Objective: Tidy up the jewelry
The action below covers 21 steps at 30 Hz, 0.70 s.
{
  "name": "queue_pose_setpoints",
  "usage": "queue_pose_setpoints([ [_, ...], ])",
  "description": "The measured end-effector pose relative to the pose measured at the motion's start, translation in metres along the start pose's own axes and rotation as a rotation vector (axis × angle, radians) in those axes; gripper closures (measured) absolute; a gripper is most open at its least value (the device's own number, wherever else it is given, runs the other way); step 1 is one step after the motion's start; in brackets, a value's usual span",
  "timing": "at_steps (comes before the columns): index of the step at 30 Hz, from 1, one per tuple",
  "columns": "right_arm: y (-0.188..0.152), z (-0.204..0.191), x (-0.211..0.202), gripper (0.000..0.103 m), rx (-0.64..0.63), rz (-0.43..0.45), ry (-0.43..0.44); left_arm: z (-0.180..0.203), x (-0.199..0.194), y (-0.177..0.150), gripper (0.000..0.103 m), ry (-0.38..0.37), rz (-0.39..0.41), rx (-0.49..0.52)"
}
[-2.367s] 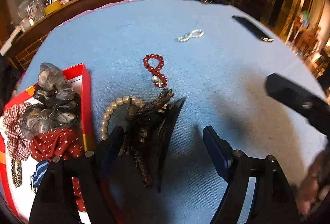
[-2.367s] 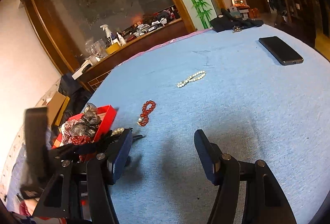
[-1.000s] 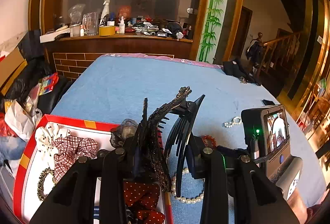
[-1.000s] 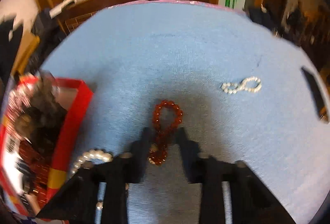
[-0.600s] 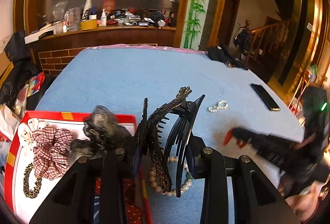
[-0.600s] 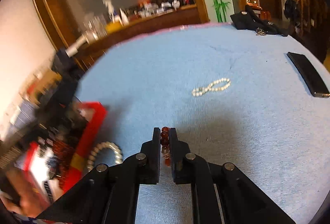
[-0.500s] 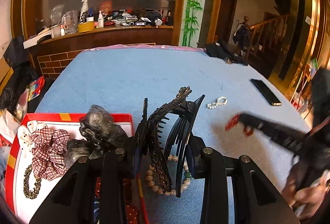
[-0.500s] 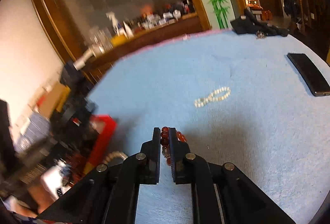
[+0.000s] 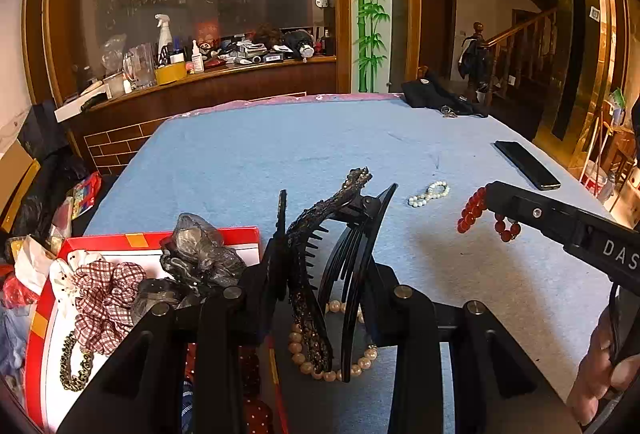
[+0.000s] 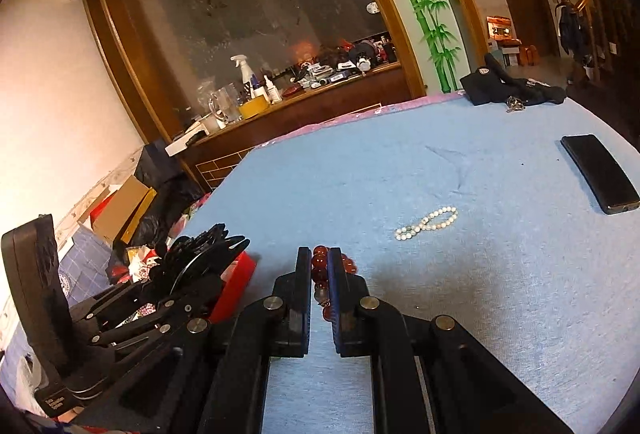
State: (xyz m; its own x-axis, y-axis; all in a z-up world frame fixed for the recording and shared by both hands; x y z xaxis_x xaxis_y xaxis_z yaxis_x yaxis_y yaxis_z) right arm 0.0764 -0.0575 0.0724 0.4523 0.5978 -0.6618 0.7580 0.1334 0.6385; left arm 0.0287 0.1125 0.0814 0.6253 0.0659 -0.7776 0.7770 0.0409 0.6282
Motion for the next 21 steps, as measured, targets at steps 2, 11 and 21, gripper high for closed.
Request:
queue_pose_setpoints([
  [2,-0.0002,0.0006,0.0007,0.094,-0.007,0.001,-0.007,0.0002,0.0001,-0.0008,0.069,0.004,0.000,0.001],
  [11,-0.0023,-0.0045,0.0024,0.094,-0.029,-0.003,-0.003,-0.0005,-0.0001,-0.0011,0.069,0.014,0.003,0.006],
  [21,-0.0022,-0.0075,0.0069,0.094,-0.053,-0.010,0.001,-0.0003,-0.0003,-0.0012,0.069,0.014,0.005,0.007],
])
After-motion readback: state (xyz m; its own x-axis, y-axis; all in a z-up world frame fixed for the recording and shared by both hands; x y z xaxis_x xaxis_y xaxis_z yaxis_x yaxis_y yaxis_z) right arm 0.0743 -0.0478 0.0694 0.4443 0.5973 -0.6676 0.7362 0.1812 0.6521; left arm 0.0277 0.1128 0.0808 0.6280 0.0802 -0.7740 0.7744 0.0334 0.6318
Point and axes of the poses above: each gripper's, at about its wrist camera, not at the fingertips, and x roughly the way its jaws point, z to its right, y to its top, the point moved 1 cm from there along x, roughly the way its jaws point, and after that the axes turned 14 degrees about -z, right-handed, at the moved point
